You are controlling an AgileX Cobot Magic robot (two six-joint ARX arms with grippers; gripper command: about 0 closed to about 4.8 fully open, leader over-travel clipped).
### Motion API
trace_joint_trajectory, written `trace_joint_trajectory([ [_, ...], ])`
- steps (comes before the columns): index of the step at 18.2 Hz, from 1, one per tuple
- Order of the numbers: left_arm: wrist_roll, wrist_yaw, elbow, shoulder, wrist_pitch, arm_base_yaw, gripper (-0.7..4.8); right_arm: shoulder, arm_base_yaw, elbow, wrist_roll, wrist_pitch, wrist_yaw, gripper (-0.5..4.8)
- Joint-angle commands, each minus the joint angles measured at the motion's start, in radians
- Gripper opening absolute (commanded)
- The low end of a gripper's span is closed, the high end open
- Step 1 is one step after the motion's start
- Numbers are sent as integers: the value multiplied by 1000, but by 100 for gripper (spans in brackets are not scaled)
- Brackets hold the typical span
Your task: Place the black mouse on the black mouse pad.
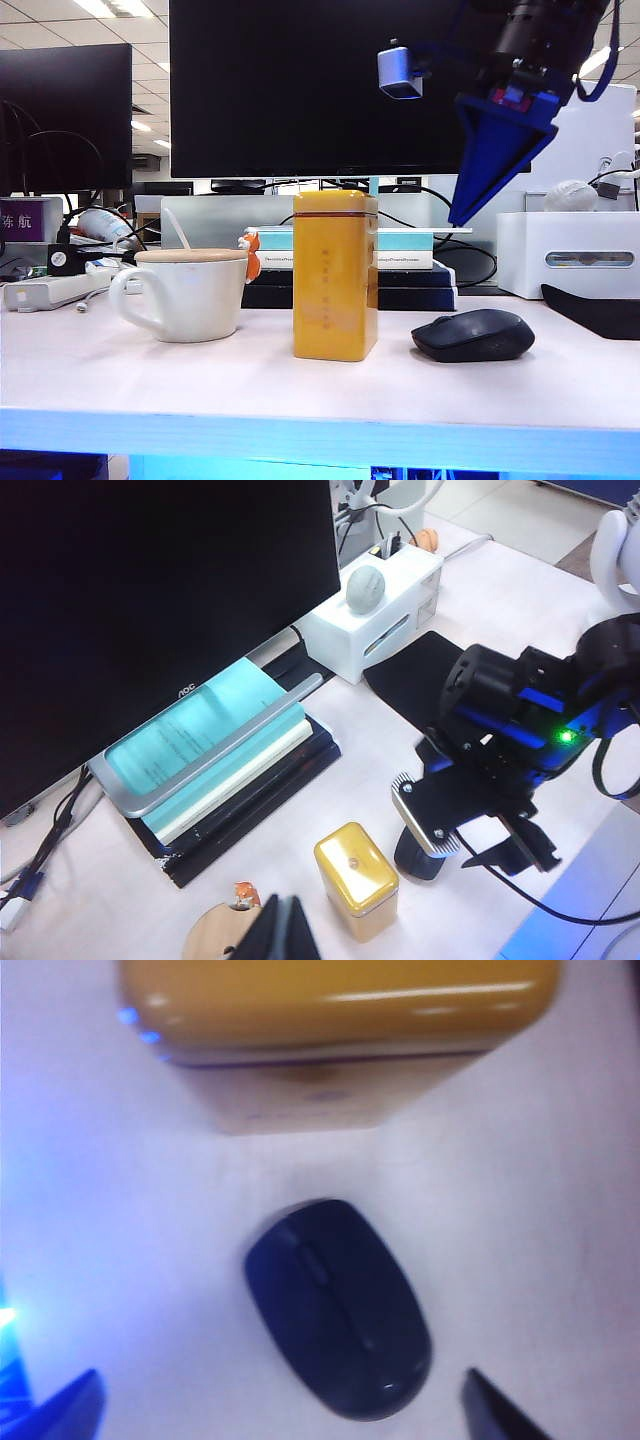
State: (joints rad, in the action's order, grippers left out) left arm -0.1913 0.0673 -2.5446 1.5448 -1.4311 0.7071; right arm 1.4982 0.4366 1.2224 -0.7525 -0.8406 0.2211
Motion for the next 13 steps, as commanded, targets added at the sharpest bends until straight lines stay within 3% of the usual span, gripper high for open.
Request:
trace_joint_trajectory([
  [1, 5, -2, -4, -5, 4, 0, -6, 31, -2, 3, -69, 20, -6, 479],
  [13, 5, 0, -4, -10, 3, 0, -5, 249, -3, 3, -149, 54, -68, 479],
])
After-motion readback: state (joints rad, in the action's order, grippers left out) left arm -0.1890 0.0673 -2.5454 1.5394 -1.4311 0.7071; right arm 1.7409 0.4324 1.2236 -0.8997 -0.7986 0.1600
